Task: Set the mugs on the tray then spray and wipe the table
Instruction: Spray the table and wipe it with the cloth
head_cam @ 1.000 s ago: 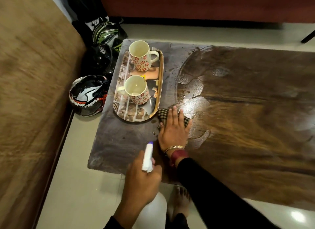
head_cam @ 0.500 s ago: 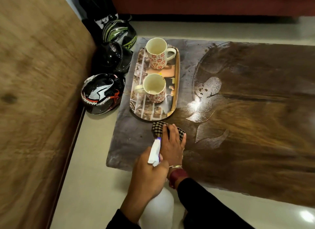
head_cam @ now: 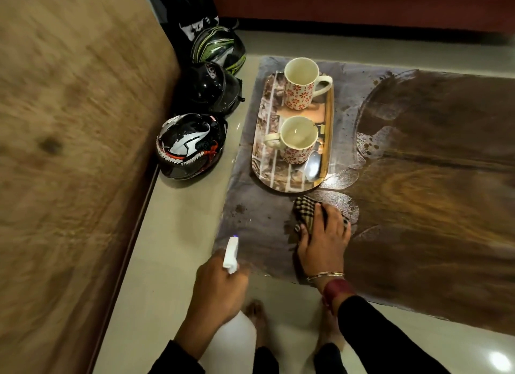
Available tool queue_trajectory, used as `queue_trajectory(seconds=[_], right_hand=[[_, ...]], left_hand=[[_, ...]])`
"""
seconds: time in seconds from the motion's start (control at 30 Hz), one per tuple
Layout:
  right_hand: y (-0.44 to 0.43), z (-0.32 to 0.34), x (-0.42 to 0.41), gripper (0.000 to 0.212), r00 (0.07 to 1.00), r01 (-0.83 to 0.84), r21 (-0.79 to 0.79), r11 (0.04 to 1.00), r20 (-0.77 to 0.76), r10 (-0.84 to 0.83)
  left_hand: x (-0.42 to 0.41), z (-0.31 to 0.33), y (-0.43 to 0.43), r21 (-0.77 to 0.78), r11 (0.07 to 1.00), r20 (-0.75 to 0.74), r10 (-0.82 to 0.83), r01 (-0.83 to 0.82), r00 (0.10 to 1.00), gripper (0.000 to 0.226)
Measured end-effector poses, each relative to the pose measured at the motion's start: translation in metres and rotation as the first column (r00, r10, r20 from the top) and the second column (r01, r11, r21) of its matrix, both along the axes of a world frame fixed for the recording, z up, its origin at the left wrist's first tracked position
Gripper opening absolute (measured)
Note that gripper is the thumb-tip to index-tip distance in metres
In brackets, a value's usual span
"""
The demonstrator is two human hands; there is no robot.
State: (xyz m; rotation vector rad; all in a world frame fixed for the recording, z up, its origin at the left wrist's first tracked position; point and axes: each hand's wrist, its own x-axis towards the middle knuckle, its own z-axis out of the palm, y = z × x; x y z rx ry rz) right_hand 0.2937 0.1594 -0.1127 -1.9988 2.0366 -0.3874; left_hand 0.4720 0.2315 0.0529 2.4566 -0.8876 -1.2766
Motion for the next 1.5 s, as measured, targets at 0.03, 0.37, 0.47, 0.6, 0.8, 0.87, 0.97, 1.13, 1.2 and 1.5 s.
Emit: queue_trajectory(seconds=[0.03,0.37,0.47,0.6,0.8,0.87,0.97,1.13,1.2,1.5], right_hand=[[0.001,-0.001,0.001,0.059,1.000,0.007,0.003,1.000,-0.008,-0.007],[0.002,-0.002,0.003,0.058,1.000,0.021,0.001,1.000,-0.016,-0.021],[0.002,-0.004,0.003,0.058,1.000,0.024,0.008,1.000,-0.014,-0.024],[0.006,-0.004,0.012,0.059,0.999,0.038,0.001,0.999,-0.003,-0.038],[0.036,0.001,0.080,0.067,0.999,-0.026,0.080,0.996,0.029,0.024],[0.040,0.001,0.109,0.065,0.993,-0.115,0.097,0.989,0.017,0.114],[0.042,0.002,0.139,0.060,0.962,-0.267,0.053,0.962,-0.034,0.269],[0.047,0.000,0.129,0.065,0.872,-0.487,-0.025,0.873,-0.062,0.485],[0.046,-0.003,0.126,0.065,0.854,-0.518,-0.042,0.854,-0.093,0.513],[-0.020,-0.004,0.151,0.058,0.908,-0.415,0.022,0.909,-0.049,0.416]], left_hand=[[-0.001,-0.003,0.003,0.003,1.000,-0.047,0.006,-0.005,0.999,0.033],[-0.031,-0.027,0.046,-0.028,0.996,-0.135,0.083,-0.088,0.987,0.016],[-0.029,-0.029,0.062,-0.039,0.999,-0.124,0.028,-0.034,0.992,0.017],[-0.021,-0.039,0.072,0.000,0.997,-0.132,0.077,-0.078,0.988,0.023],[-0.002,-0.031,0.060,-0.136,0.990,-0.067,-0.044,0.035,0.997,0.023],[0.008,-0.023,0.055,-0.136,0.990,-0.081,-0.051,0.039,0.995,0.018],[0.022,-0.018,0.044,-0.145,0.989,-0.057,-0.004,-0.005,0.998,0.014],[0.034,-0.014,0.019,-0.108,0.994,-0.059,0.014,-0.021,0.998,0.024],[0.030,-0.012,0.011,-0.137,0.991,-0.065,-0.011,0.002,0.998,0.020],[0.028,-0.013,-0.003,-0.095,0.991,-0.121,0.081,-0.093,0.989,0.020]])
